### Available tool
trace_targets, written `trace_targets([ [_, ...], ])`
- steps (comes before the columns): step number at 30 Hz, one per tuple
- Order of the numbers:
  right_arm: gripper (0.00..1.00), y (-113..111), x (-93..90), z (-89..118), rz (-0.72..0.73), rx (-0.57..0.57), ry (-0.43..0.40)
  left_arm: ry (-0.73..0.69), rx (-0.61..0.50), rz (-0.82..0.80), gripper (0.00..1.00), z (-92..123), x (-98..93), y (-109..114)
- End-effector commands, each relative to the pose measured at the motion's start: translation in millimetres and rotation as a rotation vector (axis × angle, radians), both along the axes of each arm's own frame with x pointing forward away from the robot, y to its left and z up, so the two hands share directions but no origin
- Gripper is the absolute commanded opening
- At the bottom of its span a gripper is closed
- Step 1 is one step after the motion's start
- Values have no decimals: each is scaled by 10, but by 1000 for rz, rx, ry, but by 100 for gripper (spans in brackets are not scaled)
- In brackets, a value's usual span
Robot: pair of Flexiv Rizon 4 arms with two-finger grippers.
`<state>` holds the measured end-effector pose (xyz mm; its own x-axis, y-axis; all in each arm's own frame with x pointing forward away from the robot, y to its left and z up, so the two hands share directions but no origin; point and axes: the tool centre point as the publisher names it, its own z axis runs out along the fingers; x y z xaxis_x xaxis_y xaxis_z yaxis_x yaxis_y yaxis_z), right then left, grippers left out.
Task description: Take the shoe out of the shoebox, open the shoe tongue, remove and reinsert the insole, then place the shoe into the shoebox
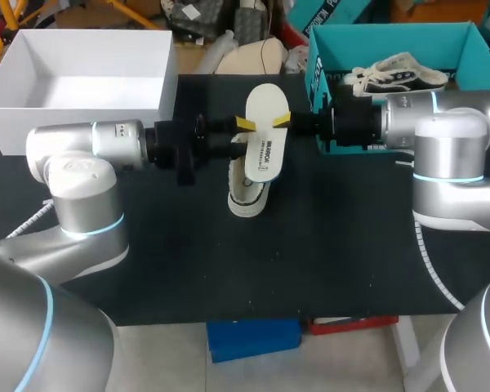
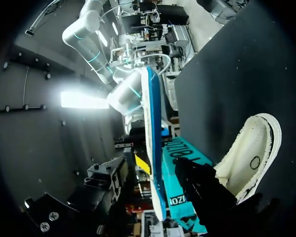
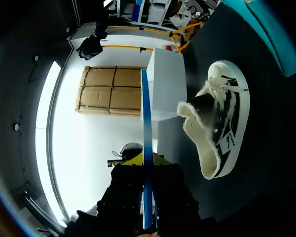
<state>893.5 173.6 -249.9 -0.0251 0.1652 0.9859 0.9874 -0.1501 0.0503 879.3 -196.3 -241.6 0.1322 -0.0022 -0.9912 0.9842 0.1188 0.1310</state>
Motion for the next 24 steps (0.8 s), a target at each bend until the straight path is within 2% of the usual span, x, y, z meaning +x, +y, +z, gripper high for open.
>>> trace_targets([
  [1, 0, 11, -7, -2, -4, -1, -1, -2, -4, -6, 40, -37, 56, -51],
  [4, 0, 11, -7, -2, -4, -1, -1, 0, -8, -11, 35, -52, 75, -53],
  [14, 0, 11, -7, -2, -4, -1, -1, -14, -6, -25, 30, -40, 133, -132],
  [18, 0, 11, -7, -2, -4, -1, -1, -17, -5, -29, 21, -33, 157, -163],
  [20, 0, 11, -7, -2, -4, -1, -1, -17, -4, -31, 11, -35, 165, -177],
  [24, 0, 11, -7, -2, -4, -1, -1, -19, -3, -34, 15, -34, 182, -210],
])
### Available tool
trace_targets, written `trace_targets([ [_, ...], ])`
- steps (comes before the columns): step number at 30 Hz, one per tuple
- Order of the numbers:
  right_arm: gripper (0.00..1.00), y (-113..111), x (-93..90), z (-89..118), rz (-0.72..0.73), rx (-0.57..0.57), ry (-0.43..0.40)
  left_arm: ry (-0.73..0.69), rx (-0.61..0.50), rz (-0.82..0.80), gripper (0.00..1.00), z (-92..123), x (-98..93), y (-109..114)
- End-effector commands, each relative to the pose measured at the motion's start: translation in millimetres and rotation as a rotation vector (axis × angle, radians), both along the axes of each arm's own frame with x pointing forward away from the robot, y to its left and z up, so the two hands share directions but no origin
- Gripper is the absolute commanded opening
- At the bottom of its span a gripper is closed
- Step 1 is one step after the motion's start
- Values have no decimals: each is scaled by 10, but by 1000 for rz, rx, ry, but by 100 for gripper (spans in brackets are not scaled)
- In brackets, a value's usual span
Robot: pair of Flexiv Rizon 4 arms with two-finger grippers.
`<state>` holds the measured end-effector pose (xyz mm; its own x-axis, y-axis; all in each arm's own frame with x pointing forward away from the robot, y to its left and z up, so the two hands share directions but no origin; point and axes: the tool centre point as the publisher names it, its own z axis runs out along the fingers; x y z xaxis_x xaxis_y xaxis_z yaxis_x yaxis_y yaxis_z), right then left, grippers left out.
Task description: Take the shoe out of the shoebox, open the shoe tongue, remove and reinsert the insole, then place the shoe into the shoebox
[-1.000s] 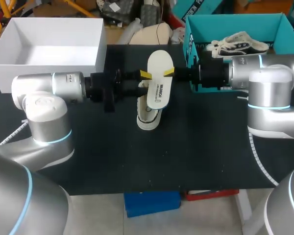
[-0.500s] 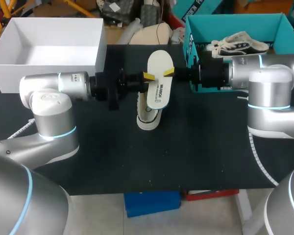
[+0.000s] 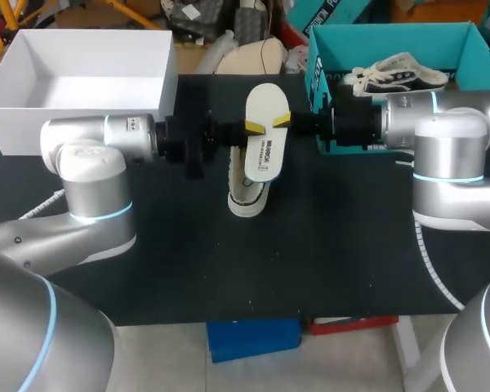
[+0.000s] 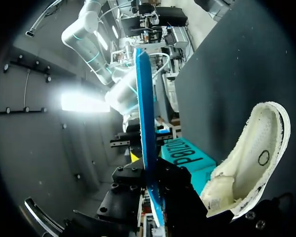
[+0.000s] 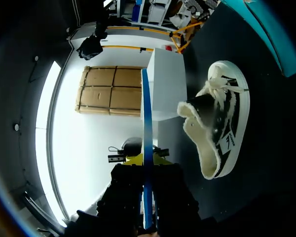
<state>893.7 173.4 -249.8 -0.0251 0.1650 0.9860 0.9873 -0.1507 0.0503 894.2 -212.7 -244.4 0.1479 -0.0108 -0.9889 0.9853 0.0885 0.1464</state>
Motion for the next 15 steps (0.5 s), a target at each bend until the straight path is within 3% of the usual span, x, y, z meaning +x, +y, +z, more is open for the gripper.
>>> trace_targets([
  [1, 0, 13, -9, -3, -4, -1, 0, -3, 0, -4, 15, -5, 38, -55],
  [6, 0, 13, -9, -3, -4, -1, 0, -3, -4, -8, 21, -5, 52, -82],
  [9, 0, 13, -9, -3, -4, -1, 0, -3, -4, -10, 15, -8, 54, -91],
  [11, 0, 13, -9, -3, -4, -1, 0, -3, -2, -11, 0, -16, 55, -96],
  [15, 0, 13, -9, -3, -4, -1, 0, -1, -3, -15, 0, -24, 58, -110],
])
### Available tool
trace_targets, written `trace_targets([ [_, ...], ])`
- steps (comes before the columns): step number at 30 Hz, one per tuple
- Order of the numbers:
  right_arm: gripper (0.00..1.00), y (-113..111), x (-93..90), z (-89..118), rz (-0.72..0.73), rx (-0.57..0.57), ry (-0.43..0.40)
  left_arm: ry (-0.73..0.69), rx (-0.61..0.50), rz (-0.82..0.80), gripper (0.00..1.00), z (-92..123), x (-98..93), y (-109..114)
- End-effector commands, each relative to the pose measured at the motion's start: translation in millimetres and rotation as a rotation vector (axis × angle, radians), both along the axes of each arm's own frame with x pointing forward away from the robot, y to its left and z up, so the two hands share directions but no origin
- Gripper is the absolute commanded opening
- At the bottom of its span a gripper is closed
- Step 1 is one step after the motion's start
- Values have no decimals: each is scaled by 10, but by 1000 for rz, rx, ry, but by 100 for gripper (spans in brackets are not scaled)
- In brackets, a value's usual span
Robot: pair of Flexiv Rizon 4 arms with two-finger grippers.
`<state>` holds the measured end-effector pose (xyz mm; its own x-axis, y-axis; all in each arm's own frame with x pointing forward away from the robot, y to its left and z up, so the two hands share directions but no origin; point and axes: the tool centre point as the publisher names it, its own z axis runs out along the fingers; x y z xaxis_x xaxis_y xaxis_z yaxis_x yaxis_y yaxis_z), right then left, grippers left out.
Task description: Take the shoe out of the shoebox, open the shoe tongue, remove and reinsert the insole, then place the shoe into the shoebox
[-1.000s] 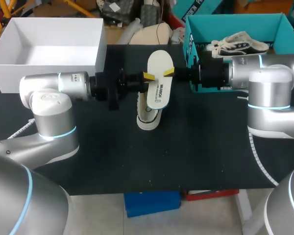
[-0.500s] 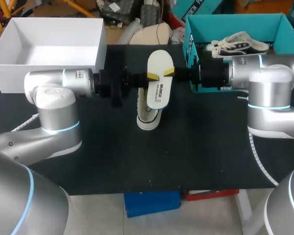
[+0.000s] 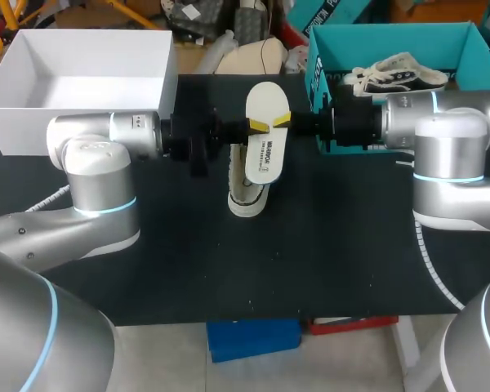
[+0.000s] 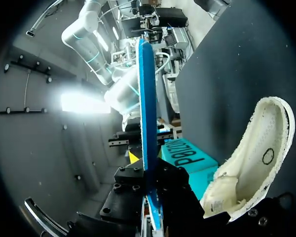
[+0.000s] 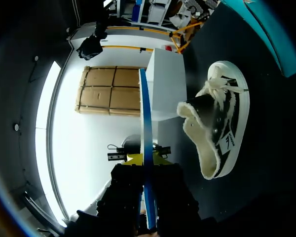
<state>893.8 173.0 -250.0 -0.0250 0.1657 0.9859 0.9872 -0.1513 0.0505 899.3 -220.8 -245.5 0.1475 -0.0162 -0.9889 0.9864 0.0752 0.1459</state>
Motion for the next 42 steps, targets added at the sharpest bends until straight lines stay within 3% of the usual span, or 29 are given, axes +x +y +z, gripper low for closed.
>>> trace_targets([
  [1, 0, 17, -11, -1, -3, 0, 0, -1, 1, -2, 0, -12, 8, -33],
  [2, 20, 17, -11, -1, -3, 0, 0, 0, 1, -2, 0, -8, 7, -35],
  [3, 69, 13, -13, 6, -1, -16, -4, 2, 1, -2, 0, -1, 7, -36],
  [4, 100, 11, -15, 14, 5, -32, -4, 4, 5, -3, 0, 8, 6, -34],
  [8, 100, -37, -40, 54, -21, -103, -29, 7, 64, 11, 0, 53, -7, 25],
  [15, 100, -279, -218, -12, -77, -252, -54, 90, 262, 25, 0, 45, -132, 203],
  [20, 100, -521, -348, 39, -162, -444, -233, 174, 365, 13, 0, 14, -275, 320],
  [23, 100, -612, -383, 90, -218, -503, -273, 127, 431, -32, 0, 26, -396, 349],
  [38, 100, -612, -383, 90, -218, -503, -273, 127, 431, -32, 0, 26, -396, 349],
  [39, 100, -594, -386, 92, -189, -527, -301, 127, 431, -32, 0, 26, -396, 349],
  [41, 100, -574, -421, 96, -153, -562, -401, 249, 381, -117, 0, 55, -461, 350],
  [42, 100, -571, -448, 82, -136, -578, -409, 312, 358, -164, 0, 51, -497, 344],
])
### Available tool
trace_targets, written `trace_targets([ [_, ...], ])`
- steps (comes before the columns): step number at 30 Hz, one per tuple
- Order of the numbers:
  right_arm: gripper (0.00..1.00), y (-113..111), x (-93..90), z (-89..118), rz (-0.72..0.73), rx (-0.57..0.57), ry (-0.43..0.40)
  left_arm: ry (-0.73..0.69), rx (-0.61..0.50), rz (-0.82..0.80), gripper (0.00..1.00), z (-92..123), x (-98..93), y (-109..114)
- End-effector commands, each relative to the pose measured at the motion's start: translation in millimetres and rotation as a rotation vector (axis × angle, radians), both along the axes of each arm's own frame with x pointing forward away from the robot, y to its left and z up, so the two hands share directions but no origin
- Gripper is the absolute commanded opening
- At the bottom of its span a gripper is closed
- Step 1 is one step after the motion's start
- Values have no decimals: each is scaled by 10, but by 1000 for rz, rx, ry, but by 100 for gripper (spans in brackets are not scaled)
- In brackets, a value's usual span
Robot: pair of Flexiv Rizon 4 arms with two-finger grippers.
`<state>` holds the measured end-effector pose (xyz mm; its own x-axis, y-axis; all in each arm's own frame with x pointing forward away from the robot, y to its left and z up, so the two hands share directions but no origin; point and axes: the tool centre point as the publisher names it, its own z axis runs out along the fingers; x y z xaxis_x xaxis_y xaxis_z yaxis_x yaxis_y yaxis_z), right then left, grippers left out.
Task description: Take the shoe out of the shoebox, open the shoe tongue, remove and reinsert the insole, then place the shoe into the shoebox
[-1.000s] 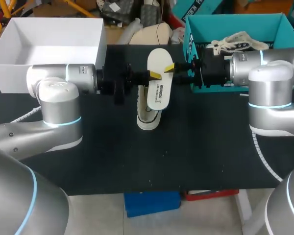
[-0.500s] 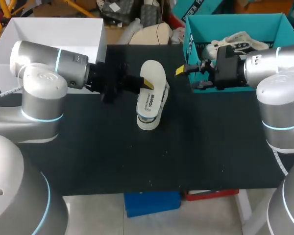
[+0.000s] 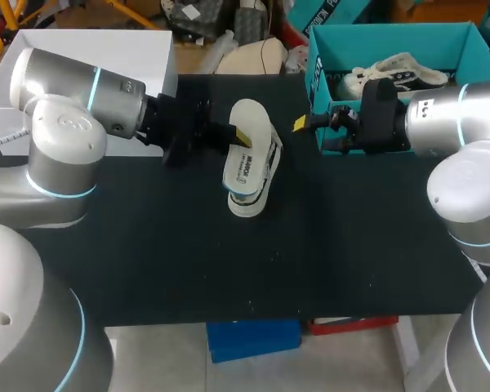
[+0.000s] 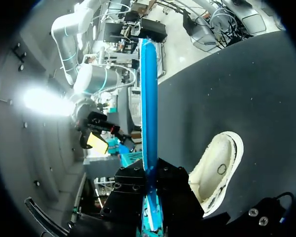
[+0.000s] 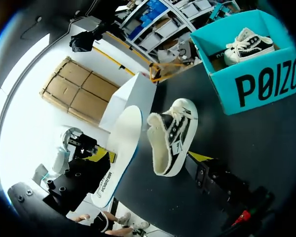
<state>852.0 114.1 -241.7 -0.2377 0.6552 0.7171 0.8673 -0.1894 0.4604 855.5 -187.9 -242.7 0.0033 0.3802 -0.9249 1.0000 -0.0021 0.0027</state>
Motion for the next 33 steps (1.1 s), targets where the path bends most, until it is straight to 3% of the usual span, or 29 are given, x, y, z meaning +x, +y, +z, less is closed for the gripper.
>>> trace_targets([
  [1, 100, 10, -56, -21, 61, -90, -66, 220, -64, -104, 0, 18, -94, 9],
  [6, 100, -57, -214, -84, 101, -103, -76, 321, -56, -184, 0, 12, -232, 7],
  [9, 100, -166, -332, -137, 64, -127, 14, 338, -40, -204, 0, 18, -302, 17],
  [11, 100, -239, -397, -129, 40, -111, 26, 341, -33, -217, 0, 30, -361, 18],
  [19, 100, -492, -734, 10, 13, -195, -57, 405, 50, -258, 0, -56, -511, 69],
  [33, 100, -780, -1224, 23, -33, -230, -2, 441, 102, -233, 0, -116, -612, 184],
])
